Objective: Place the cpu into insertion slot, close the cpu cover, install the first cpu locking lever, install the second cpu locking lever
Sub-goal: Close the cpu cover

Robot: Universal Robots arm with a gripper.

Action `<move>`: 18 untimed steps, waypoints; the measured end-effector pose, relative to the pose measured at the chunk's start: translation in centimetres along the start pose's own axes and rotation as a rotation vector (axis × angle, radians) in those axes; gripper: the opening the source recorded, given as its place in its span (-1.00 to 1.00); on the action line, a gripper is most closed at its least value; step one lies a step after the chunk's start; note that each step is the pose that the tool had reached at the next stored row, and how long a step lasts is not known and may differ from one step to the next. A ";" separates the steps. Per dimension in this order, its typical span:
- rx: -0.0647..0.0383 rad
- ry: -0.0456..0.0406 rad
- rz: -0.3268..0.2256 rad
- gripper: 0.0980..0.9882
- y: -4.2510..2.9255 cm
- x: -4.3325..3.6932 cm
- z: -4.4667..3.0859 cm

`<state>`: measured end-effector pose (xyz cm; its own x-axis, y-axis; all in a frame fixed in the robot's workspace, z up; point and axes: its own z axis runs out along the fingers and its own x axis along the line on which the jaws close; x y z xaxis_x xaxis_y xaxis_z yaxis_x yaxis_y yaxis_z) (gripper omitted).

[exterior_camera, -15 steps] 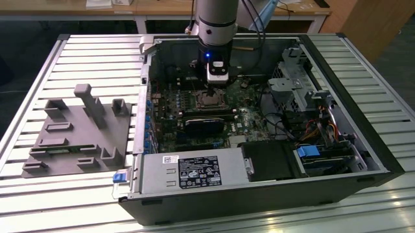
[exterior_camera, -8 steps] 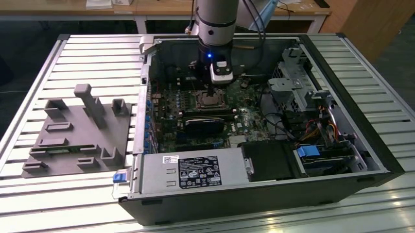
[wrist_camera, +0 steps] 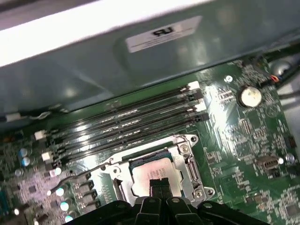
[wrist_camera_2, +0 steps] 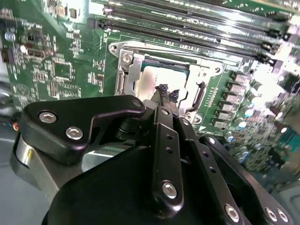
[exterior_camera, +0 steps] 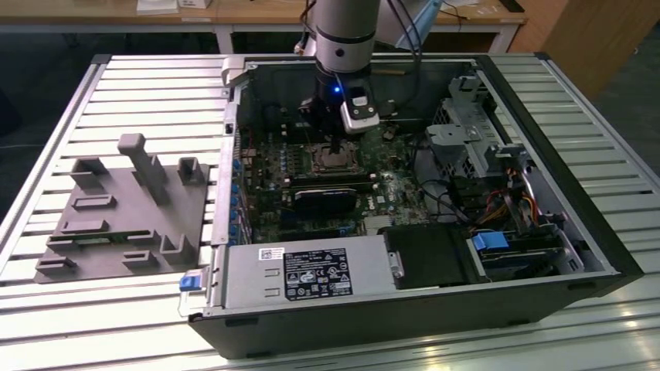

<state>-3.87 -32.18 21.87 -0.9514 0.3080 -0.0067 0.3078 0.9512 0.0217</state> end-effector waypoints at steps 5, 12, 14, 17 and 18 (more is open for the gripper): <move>-0.002 -0.0017 -0.073 -0.99 0.00 -0.01 0.02; -0.006 -0.0083 -0.172 -0.99 0.00 0.00 0.05; -0.006 -0.0092 -0.198 -0.99 0.00 0.00 0.05; -0.007 -0.0112 -0.201 -0.99 -0.04 0.10 0.04; -0.007 -0.0113 -0.202 -0.99 -0.04 0.10 0.02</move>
<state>-3.97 -32.18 21.85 -0.9935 0.1116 -0.0228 0.1110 0.9935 0.0256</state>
